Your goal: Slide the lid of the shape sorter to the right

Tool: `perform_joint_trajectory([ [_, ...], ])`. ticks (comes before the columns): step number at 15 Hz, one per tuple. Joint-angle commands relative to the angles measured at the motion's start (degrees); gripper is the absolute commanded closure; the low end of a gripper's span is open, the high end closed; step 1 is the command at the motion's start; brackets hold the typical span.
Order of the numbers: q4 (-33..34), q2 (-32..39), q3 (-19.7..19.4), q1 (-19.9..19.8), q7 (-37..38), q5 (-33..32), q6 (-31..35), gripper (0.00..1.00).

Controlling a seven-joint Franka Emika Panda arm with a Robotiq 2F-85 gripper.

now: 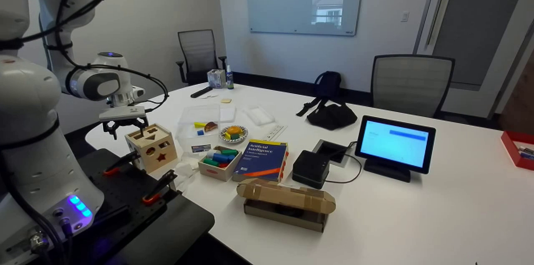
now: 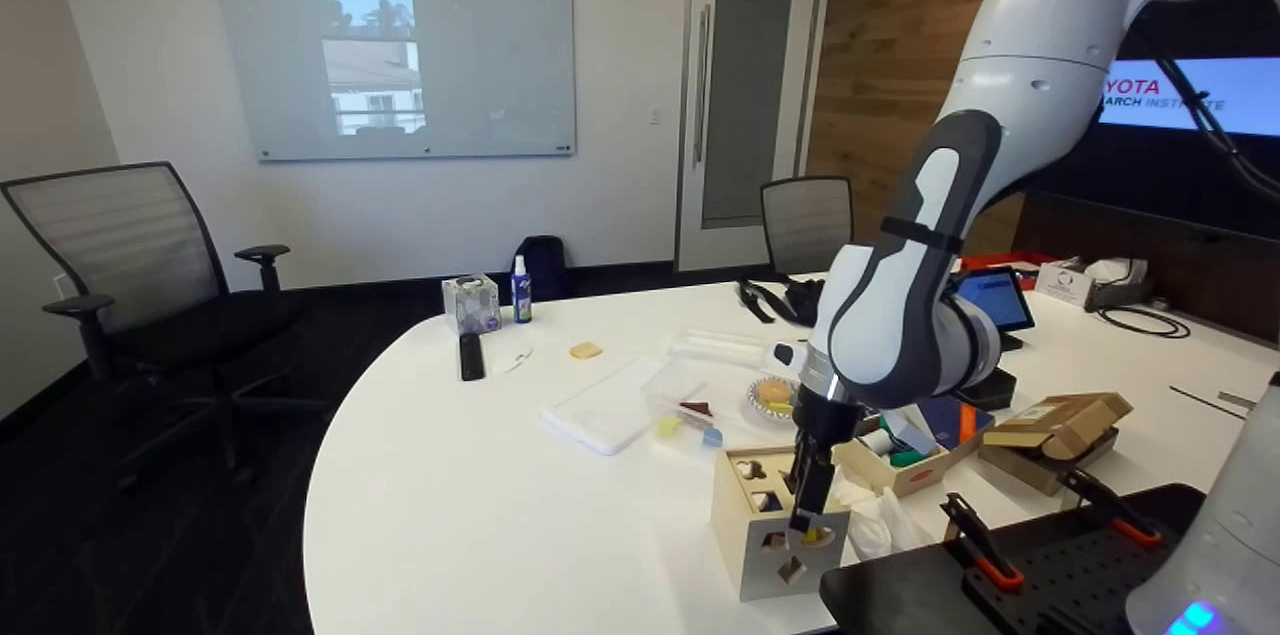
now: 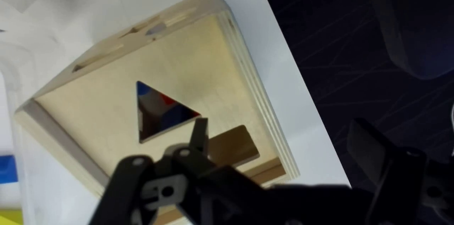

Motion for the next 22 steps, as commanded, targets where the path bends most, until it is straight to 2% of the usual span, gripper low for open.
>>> perform_joint_trajectory([
  [1,2.13,3.29,2.9,-7.55,9.11,-12.28,0.93,0.0],
  [5,4.39,5.59,2.95,-11.87,19.2,-25.43,0.38,0.0],
  [8,6.04,7.77,3.53,-14.13,23.0,-30.13,0.11,0.0],
  [17,8.94,11.19,5.19,-16.23,26.5,-33.25,0.08,0.0],
  [22,9.84,11.84,3.45,-14.46,26.62,-33.33,0.62,0.0],
])
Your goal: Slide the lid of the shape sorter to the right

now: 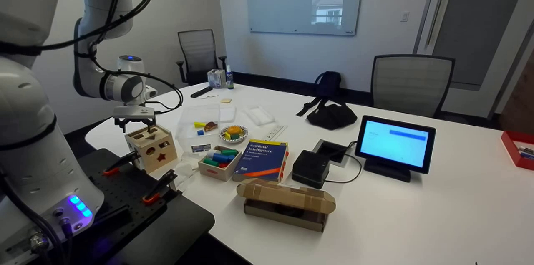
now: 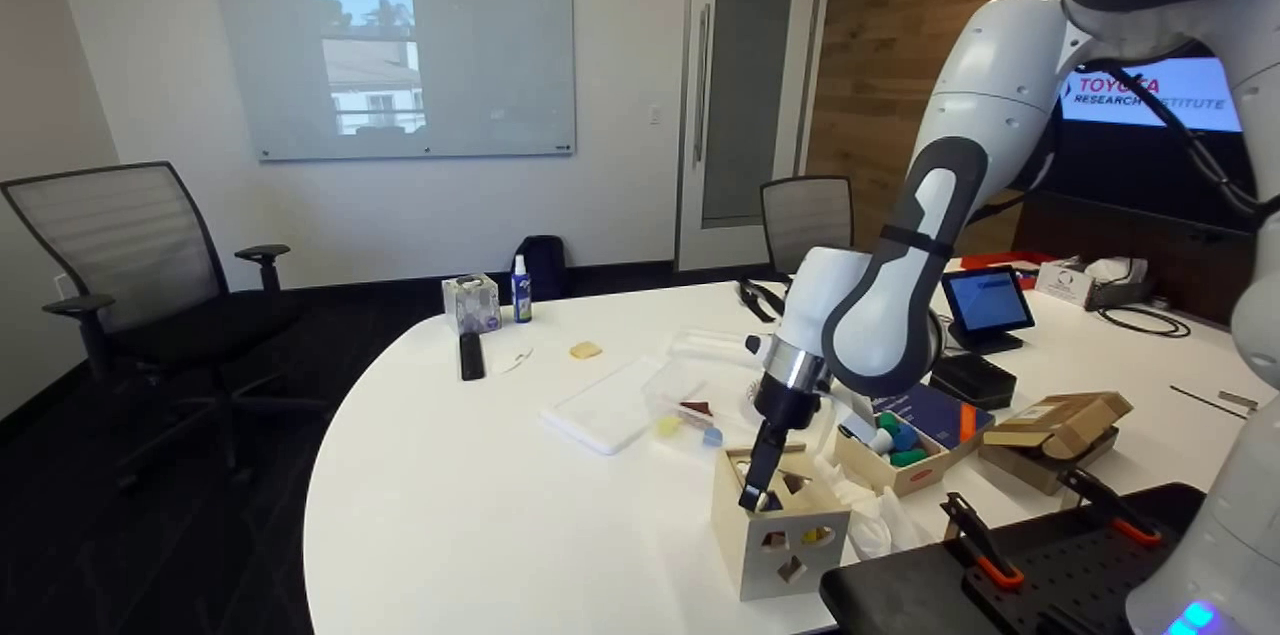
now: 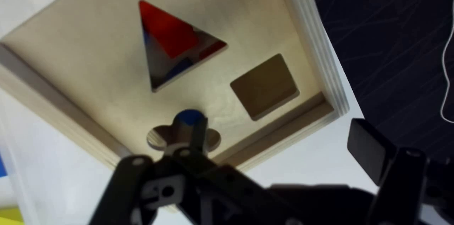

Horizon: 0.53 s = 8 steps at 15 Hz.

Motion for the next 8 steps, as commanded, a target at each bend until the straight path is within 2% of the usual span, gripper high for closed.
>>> perform_joint_trajectory([
  [1,0.9,0.46,-1.06,1.09,2.49,-1.64,0.67,0.0],
  [8,2.04,1.36,-5.05,3.81,2.49,-1.93,0.5,0.0],
])
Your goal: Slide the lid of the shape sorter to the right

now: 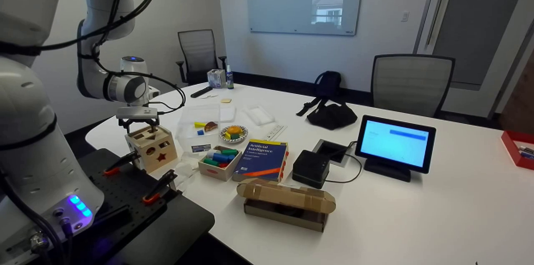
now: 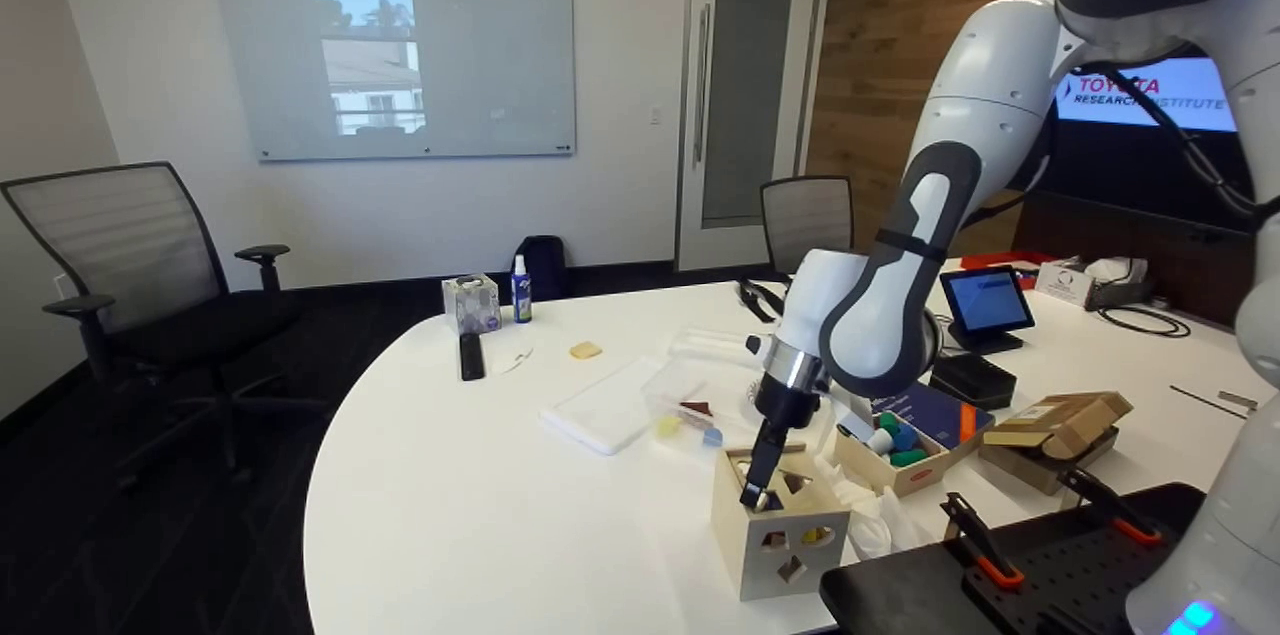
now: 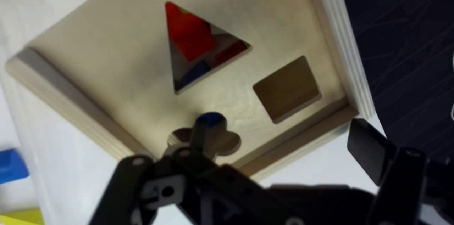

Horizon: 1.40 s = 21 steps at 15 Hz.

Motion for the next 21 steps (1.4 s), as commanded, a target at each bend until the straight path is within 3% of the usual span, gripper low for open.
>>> perform_joint_trajectory([
  [1,1.19,0.97,-2.82,2.57,2.51,-1.53,0.37,0.0],
  [16,0.71,-2.21,-8.18,7.53,7.3,-0.05,-2.36,0.0],
  [21,0.98,-2.04,-6.14,4.86,10.38,1.37,-4.0,0.0],
])
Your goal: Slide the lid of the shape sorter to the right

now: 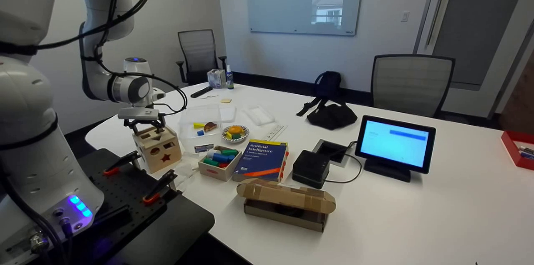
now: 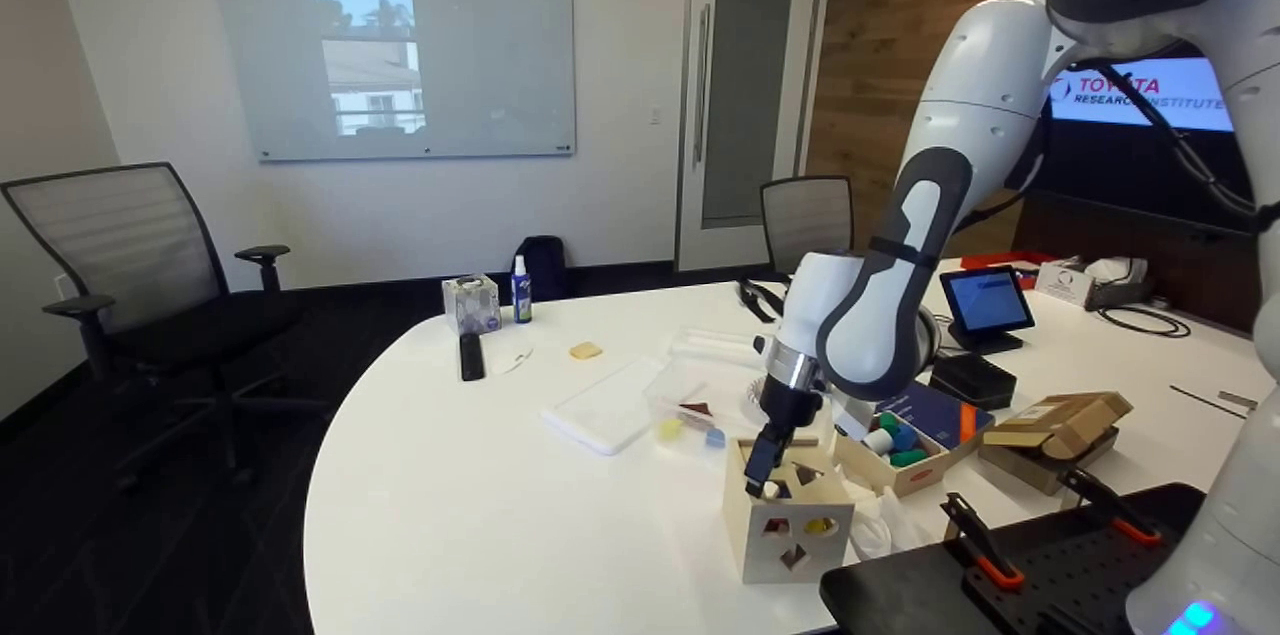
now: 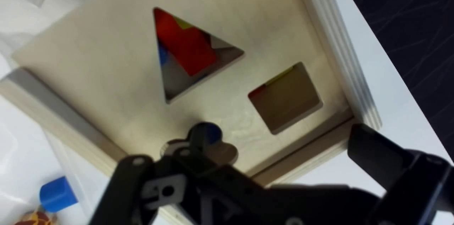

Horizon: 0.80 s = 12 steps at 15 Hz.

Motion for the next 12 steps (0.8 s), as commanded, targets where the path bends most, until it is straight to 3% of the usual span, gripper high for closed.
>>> perform_joint_trajectory([
  [1,-0.27,-1.11,1.55,-2.07,2.85,1.32,-3.16,0.0],
  [6,-0.15,-0.35,8.34,-10.89,3.01,4.66,-5.91,0.0],
  [12,-0.52,0.07,12.95,-18.15,2.69,8.54,-6.95,0.0],
])
